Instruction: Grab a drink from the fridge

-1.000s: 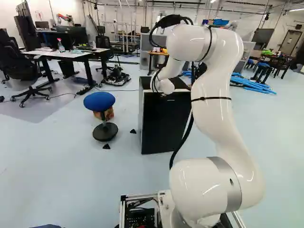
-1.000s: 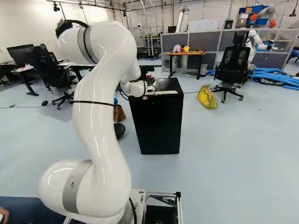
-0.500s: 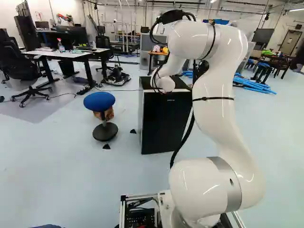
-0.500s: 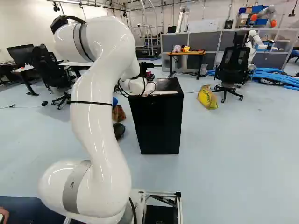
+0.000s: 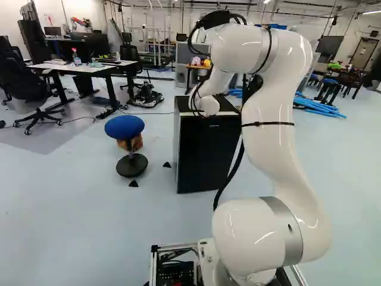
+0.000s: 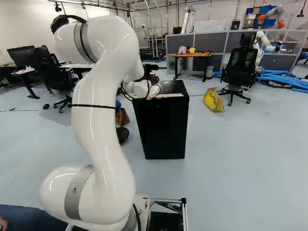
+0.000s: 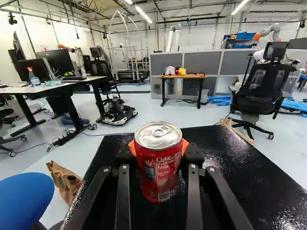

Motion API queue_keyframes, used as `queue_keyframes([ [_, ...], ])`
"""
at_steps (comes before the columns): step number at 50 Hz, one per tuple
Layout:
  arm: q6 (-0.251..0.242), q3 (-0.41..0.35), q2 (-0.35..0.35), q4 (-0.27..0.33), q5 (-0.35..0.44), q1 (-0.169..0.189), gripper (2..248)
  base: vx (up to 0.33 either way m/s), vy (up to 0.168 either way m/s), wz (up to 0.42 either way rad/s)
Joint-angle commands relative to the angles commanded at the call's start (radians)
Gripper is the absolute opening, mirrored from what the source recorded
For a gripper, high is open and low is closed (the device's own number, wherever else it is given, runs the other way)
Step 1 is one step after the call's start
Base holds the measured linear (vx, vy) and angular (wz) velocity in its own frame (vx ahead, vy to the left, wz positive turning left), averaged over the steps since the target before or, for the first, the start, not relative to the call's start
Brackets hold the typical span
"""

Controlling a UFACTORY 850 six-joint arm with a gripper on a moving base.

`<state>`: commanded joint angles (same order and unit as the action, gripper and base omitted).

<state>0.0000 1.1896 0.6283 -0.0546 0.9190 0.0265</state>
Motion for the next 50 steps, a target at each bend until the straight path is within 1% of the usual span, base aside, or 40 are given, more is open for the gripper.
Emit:
queue_keyframes([
  [12,0.000,-0.037,-0.031,0.002,-0.002,-0.001,100,0.000,0.000,0.000],
  [25,0.000,-0.096,-0.079,0.005,-0.004,-0.002,100,0.000,0.000,0.000],
  [34,0.000,-0.147,-0.121,0.007,-0.006,-0.004,100,0.000,0.000,0.000],
  [50,0.000,-0.263,-0.217,0.013,-0.011,-0.006,100,0.000,0.000,0.000],
])
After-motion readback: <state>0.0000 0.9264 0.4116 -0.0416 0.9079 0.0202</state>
